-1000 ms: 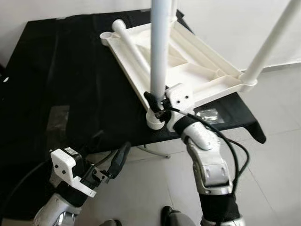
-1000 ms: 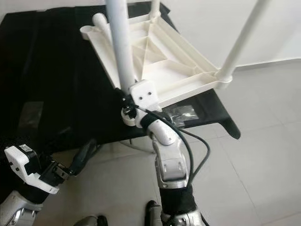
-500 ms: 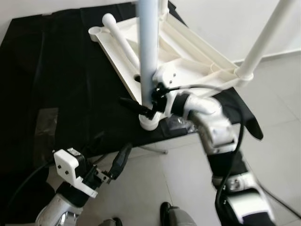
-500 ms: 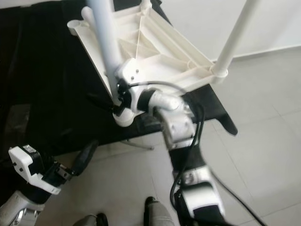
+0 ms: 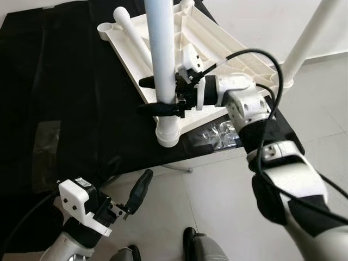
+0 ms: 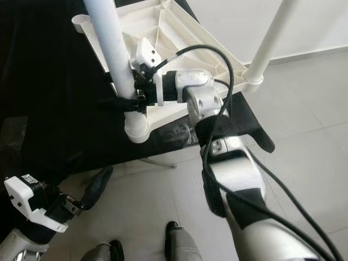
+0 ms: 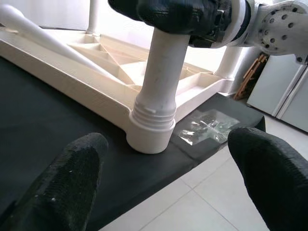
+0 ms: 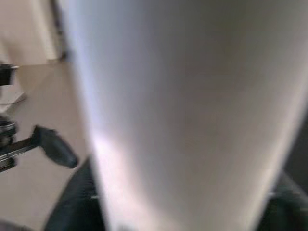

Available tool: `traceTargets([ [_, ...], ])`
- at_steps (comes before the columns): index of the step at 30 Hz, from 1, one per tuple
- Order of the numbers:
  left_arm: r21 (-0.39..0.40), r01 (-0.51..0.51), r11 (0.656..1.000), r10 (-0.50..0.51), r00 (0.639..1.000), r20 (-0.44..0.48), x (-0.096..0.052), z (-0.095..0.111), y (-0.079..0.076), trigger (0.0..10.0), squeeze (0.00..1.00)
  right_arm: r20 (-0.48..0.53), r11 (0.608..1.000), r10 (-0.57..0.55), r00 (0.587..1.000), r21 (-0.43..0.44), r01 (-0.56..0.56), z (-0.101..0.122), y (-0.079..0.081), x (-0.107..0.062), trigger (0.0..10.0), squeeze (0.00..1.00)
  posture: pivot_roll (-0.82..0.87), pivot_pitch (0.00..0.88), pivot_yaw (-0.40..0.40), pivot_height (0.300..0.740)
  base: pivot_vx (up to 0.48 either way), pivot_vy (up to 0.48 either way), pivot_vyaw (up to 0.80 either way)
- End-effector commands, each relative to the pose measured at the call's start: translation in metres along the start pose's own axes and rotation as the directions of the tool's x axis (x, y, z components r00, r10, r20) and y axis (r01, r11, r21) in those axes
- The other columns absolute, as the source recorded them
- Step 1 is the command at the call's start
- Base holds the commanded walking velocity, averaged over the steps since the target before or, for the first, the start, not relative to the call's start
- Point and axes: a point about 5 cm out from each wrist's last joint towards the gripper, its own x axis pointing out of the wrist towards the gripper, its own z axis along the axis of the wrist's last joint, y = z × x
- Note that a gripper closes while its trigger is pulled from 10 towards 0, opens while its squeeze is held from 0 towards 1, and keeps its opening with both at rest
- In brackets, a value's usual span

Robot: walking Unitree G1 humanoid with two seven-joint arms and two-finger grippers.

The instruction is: Building children table

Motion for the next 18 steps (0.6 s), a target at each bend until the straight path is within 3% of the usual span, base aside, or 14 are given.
traceTargets([
  [1, -0.006, 0.004, 1.0, -0.004, 1.0, -0.026, -0.002, -0.002, -0.002, 10.0, 0.0, 0.008, 0.998, 0.057, 0.998, -0.007, -0.057, 0.0, 0.001, 0.002, 0.0, 0.0, 0.05, 0.321, -0.039, 0.74, 0.0, 0.0, 0.0],
  [6, -0.009, 0.004, 1.0, -0.005, 1.0, -0.026, -0.001, -0.003, -0.002, 10.0, 0.0, 0.015, 0.999, 0.039, 0.999, -0.011, -0.039, -0.003, 0.001, 0.001, 0.0, 0.0, 0.01, 0.313, -0.044, 0.74, 0.0, 0.0, 0.0],
  [9, -0.01, 0.005, 1.0, -0.005, 1.0, -0.025, 0.0, -0.005, -0.001, 10.0, 0.0, 0.0, 0.999, -0.032, 0.999, -0.03, 0.032, -0.009, 0.0, -0.002, 0.0, 0.0, -0.01, 0.305, -0.05, 0.74, 0.0, 0.0, 0.0],
  [12, -0.01, 0.004, 1.0, -0.004, 1.0, -0.024, 0.001, -0.006, -0.001, 10.0, 0.0, -0.046, 0.966, -0.258, 0.965, 0.012, 0.259, -0.03, 0.002, -0.006, 0.0, 0.0, -0.02, 0.301, -0.054, 0.74, 0.0, 0.0, 0.0],
  [13, -0.009, 0.003, 1.0, -0.003, 1.0, -0.023, 0.001, -0.006, 0.0, 10.0, 0.0, -0.077, 0.925, -0.375, 0.924, 0.033, 0.378, -0.041, 0.006, -0.003, 0.0, 0.0, -0.02, 0.302, -0.055, 0.74, 0.0, 0.0, 0.0],
  [14, -0.009, 0.003, 1.0, -0.003, 1.0, -0.023, 0.001, -0.006, 0.0, 10.0, 0.0, -0.077, 0.925, -0.375, 0.924, 0.033, 0.378, -0.041, 0.006, -0.003, 0.0, 0.0, -0.02, 0.302, -0.055, 0.74, 0.0, 0.0, 0.0],
  [15, -0.008, 0.003, 1.0, -0.003, 1.0, -0.023, 0.001, -0.006, 0.0, 10.0, 0.0, -0.137, 0.829, -0.552, 0.822, 0.02, 0.56, -0.055, 0.012, -0.001, 0.0, 0.0, -0.02, 0.302, -0.055, 0.74, 0.0, 0.0, 0.0],
  [17, -0.006, 0.002, 1.0, -0.003, 1.0, -0.022, 0.002, -0.005, 0.002, 10.0, 0.0, -0.192, 0.548, -0.817, 0.544, 0.039, 0.836, -0.075, 0.042, -0.005, 0.0, 0.0, -0.03, 0.303, -0.04, 0.74, 0.0, 0.0, 0.0],
  [18, -0.007, 0.003, 1.0, -0.003, 1.0, -0.022, 0.003, -0.006, 0.003, 10.0, 0.0, -0.213, 0.493, -0.847, 0.487, 0.03, 0.87, -0.079, 0.06, 0.0, 0.0, 0.0, -0.03, 0.304, -0.032, 0.74, 0.0, 0.0, 0.0],
])
